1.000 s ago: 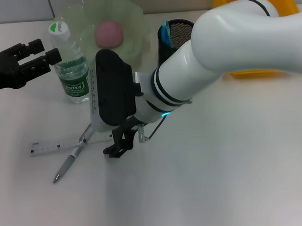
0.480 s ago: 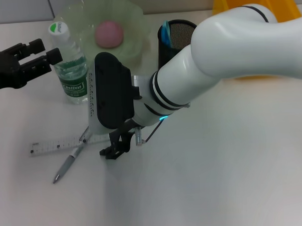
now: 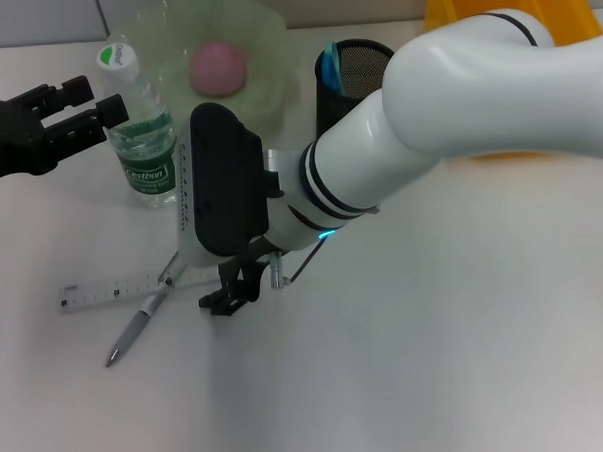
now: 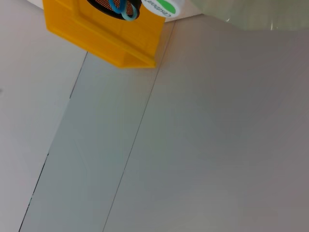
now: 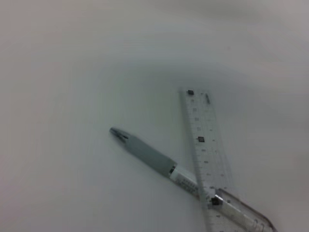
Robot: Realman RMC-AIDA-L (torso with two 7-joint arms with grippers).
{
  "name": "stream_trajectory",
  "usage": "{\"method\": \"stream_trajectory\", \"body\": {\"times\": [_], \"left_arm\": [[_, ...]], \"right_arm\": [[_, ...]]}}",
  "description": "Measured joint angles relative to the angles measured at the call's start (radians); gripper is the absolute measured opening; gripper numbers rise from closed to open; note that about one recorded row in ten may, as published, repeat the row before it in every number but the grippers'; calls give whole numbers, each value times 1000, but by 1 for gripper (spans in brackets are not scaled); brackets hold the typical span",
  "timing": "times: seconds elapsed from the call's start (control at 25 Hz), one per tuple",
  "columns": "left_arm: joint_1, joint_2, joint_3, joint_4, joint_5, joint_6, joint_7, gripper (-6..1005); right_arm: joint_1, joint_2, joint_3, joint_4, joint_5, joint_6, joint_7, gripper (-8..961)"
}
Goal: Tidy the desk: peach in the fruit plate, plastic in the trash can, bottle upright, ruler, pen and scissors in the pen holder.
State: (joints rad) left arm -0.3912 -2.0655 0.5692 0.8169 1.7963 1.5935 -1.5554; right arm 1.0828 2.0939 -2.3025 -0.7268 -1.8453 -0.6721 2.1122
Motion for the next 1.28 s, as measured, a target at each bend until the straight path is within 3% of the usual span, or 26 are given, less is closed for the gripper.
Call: {"method": "stream_trajectory", "body": {"times": [0.92,1.28], "left_arm": [[-4,0,-2,-12,0,-11,12,698],[-7,-1,-1,-12,0,-15,12,698]], "right_arm": [[-8,0,-25,-8,-5,31,-3,552],[-14,0,-25,-11,-6,40,-3,545]]}}
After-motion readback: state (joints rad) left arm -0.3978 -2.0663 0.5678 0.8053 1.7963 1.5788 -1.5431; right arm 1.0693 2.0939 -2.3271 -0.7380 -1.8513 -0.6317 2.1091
